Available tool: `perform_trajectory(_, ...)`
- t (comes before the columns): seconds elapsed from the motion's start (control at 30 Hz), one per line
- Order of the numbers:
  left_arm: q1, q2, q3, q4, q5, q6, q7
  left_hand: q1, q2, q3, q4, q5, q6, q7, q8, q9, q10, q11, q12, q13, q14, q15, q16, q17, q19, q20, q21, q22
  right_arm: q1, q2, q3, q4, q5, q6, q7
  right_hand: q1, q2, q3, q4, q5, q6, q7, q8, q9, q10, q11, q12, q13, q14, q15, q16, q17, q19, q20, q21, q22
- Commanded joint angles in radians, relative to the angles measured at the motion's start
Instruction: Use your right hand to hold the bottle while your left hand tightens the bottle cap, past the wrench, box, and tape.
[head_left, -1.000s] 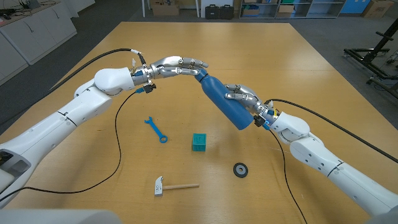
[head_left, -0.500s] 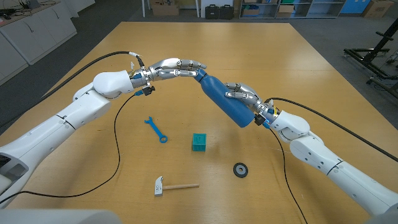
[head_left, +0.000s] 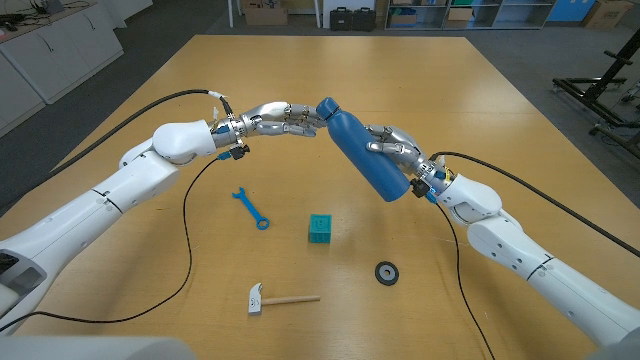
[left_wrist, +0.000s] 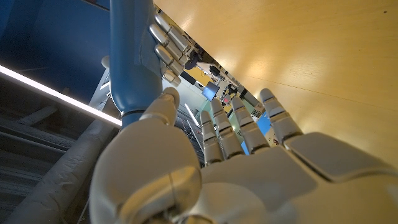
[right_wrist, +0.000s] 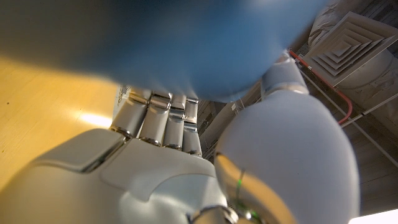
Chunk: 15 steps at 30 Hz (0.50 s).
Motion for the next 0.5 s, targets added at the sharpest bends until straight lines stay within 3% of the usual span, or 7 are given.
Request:
perform_trajectory(0.03, 0.033, -0.030, -0.022, -0.004, -0.025, 0.004, 0.086, -0.030, 0.014, 0.002, 0.007, -0.003, 0.025, -0.001, 0.014, 0.002, 0.040, 0.007, 0.017, 0.006, 0.026, -0.065, 0.013, 0.004, 0.011, -0.006, 0.008, 0.004, -0.026, -0.012, 0.012, -0.019, 0.000, -0.004, -0.021, 0.269, 0.279, 0.040, 0.010, 0.005, 0.268, -0.261, 0.000, 0.002, 0.247, -0.244, 0.004, 0.008, 0.150, -0.209, 0.003, 0.007, -0.004, -0.143, 0.009, -0.001)
perform_trajectory(0.2, 0.117, -0.014, -0.075, -0.086, 0.018, -0.002, 0.223, -0.069, 0.016, -0.011, 0.023, -0.007, 0.021, -0.002, 0.012, 0.001, 0.033, 0.022, 0.015, 0.007, 0.026, -0.066, 0.015, 0.007, 0.013, -0.012, 0.009, 0.004, -0.034, -0.017, 0.013, -0.028, -0.002, -0.012, -0.034, 0.270, 0.278, 0.040, 0.009, 0.005, 0.267, -0.261, 0.000, 0.002, 0.246, -0.246, 0.004, 0.010, 0.150, -0.210, 0.002, 0.008, -0.004, -0.143, 0.009, -0.001)
perform_trajectory(0.33, 0.165, -0.016, -0.104, -0.122, 0.010, -0.014, 0.277, -0.107, 0.023, -0.020, 0.040, -0.008, 0.022, 0.001, 0.012, 0.001, 0.031, 0.034, 0.014, 0.008, 0.023, -0.064, 0.015, 0.010, 0.001, -0.027, 0.005, 0.005, -0.037, -0.016, 0.012, -0.034, -0.015, -0.013, -0.050, 0.270, 0.279, 0.041, 0.009, 0.006, 0.267, -0.262, -0.001, 0.002, 0.247, -0.247, 0.003, 0.008, 0.151, -0.210, 0.002, 0.008, -0.004, -0.143, 0.009, -0.001)
perform_trajectory(0.5, 0.243, -0.014, -0.144, -0.173, 0.068, -0.031, 0.385, -0.153, 0.037, -0.029, 0.060, -0.008, 0.030, 0.015, 0.014, 0.000, 0.028, 0.060, 0.014, 0.009, 0.018, -0.056, 0.015, 0.013, -0.014, -0.035, 0.003, 0.006, -0.051, -0.013, 0.016, -0.055, -0.080, -0.003, -0.128, 0.271, 0.279, 0.041, 0.009, 0.006, 0.267, -0.260, -0.001, 0.002, 0.247, -0.245, 0.002, 0.009, 0.151, -0.210, 0.001, 0.009, -0.004, -0.143, 0.010, -0.002)
